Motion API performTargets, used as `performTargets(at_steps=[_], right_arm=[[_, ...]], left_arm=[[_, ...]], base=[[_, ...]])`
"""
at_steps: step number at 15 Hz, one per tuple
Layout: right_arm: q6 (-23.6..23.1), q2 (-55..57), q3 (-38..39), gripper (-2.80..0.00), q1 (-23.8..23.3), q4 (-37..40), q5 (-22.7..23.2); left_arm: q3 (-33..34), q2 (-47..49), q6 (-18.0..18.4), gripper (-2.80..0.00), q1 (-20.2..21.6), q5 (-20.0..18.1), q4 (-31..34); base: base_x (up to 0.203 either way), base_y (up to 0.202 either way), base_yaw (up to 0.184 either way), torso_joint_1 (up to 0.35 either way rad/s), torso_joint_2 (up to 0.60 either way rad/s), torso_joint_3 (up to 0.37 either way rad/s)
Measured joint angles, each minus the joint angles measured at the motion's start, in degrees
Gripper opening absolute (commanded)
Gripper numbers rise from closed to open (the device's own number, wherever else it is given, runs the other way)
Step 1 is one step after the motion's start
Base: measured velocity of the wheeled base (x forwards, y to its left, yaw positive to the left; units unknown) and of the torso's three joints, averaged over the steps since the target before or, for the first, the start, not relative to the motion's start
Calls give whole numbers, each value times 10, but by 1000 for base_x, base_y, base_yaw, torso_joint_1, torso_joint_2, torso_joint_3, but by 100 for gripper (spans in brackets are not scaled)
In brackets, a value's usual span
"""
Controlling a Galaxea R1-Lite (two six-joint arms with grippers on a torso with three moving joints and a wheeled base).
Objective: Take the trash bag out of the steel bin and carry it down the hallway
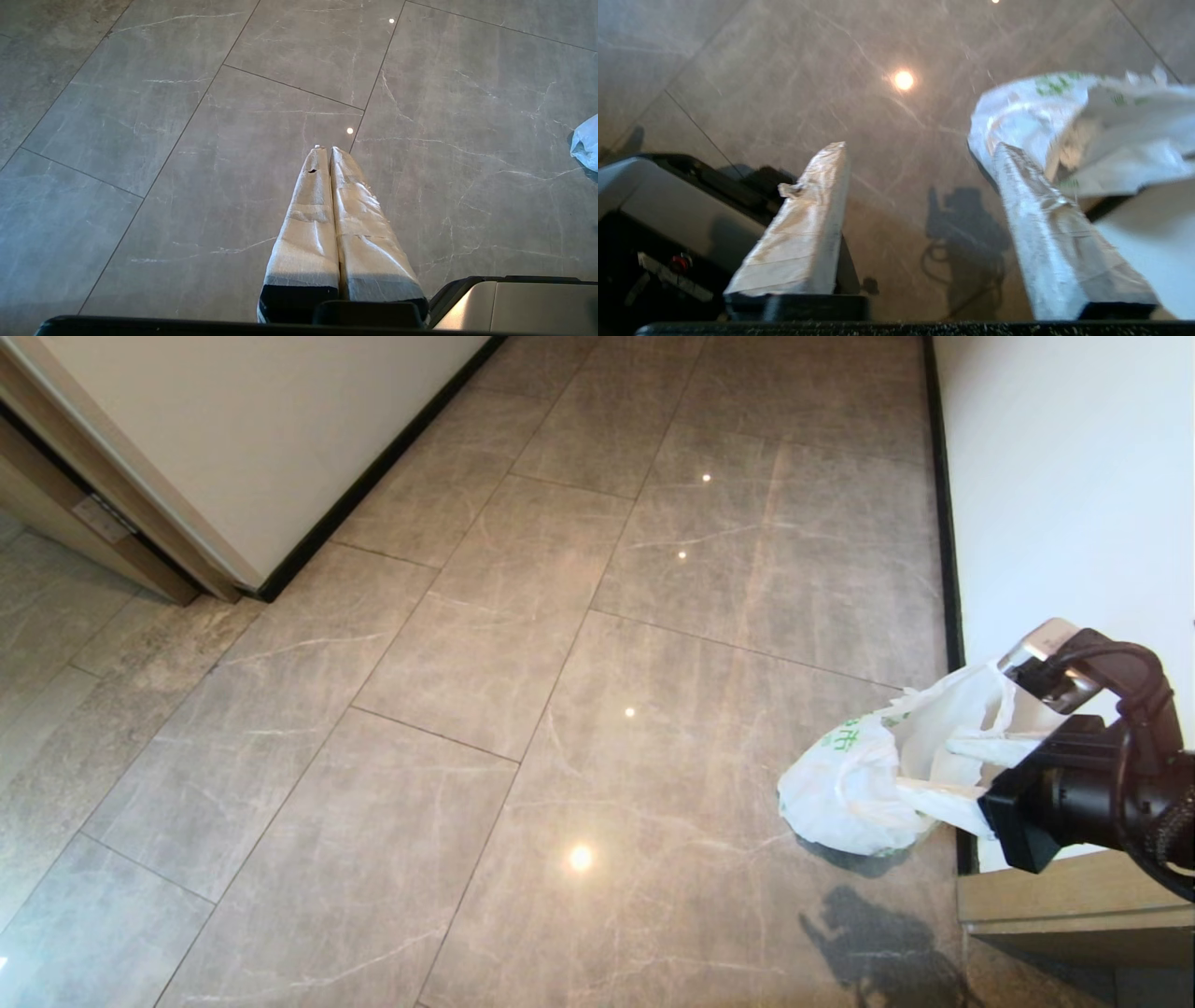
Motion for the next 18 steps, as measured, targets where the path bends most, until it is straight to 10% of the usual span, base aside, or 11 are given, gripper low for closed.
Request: performTargets(at_steps=[8,18], right_arm=[[49,-228,130,-280,-141,165,-4],[105,-659,382,-280,-208,95,-13]], left_arm=[[0,0,0,-280,0,-1,0],[0,0,0,-280,0,0,0]], base=[[0,0,0,0,0,0],[0,0,0,0,0,0]])
